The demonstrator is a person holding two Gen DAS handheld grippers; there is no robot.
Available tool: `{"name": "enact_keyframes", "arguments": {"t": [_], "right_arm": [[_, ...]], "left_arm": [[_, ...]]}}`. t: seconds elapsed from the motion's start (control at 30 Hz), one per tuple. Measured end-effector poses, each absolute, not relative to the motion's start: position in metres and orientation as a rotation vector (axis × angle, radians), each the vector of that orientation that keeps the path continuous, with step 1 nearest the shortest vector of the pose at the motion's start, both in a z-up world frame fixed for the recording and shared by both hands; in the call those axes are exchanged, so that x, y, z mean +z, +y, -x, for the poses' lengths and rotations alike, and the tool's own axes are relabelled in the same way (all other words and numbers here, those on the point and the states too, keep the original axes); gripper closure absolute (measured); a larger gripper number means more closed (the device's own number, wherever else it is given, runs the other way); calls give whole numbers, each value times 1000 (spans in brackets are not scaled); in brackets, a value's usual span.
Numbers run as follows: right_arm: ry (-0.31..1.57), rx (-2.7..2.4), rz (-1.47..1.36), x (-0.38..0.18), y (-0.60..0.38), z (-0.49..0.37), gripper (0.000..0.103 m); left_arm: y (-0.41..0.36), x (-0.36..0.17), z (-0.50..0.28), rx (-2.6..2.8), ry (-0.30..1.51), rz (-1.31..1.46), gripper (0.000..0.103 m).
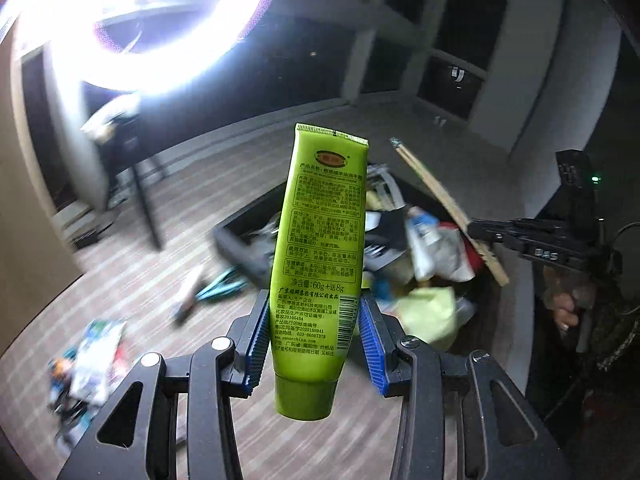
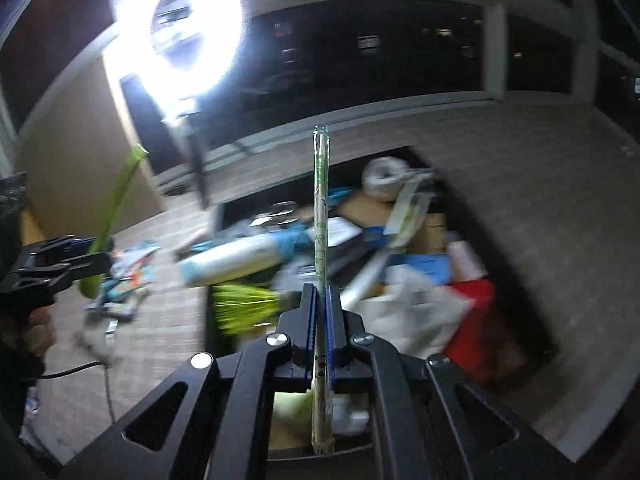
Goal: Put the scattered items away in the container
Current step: 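Carry green tube and wooden stick over black tray and open both grippers, then move both grippers back from the tray to the item pile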
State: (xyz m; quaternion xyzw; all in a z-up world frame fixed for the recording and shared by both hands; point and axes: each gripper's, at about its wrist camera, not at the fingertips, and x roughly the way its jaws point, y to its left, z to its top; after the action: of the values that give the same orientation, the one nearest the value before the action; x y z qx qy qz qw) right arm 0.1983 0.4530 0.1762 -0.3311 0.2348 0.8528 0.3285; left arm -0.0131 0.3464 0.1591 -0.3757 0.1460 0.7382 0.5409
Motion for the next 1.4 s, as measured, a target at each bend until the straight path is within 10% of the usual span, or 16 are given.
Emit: {"name": "enact_keyframes", "arguments": {"t": [0.27,0.4,0.9,1.4], "right_arm": [[566,2091,836,178,496,-238,97],[554,2049,783,185,502,-246,42],[475,2160,763,201,475,-222,40],[325,2539,961,209,401,-102,40]], "left_arm": [[424,159,-29,1665,353,858,62],[446,155,-39,1698,395,864,29],[398,177,-20,1790,385,826,31],[191,189,46,2097,505,844,31]]}}
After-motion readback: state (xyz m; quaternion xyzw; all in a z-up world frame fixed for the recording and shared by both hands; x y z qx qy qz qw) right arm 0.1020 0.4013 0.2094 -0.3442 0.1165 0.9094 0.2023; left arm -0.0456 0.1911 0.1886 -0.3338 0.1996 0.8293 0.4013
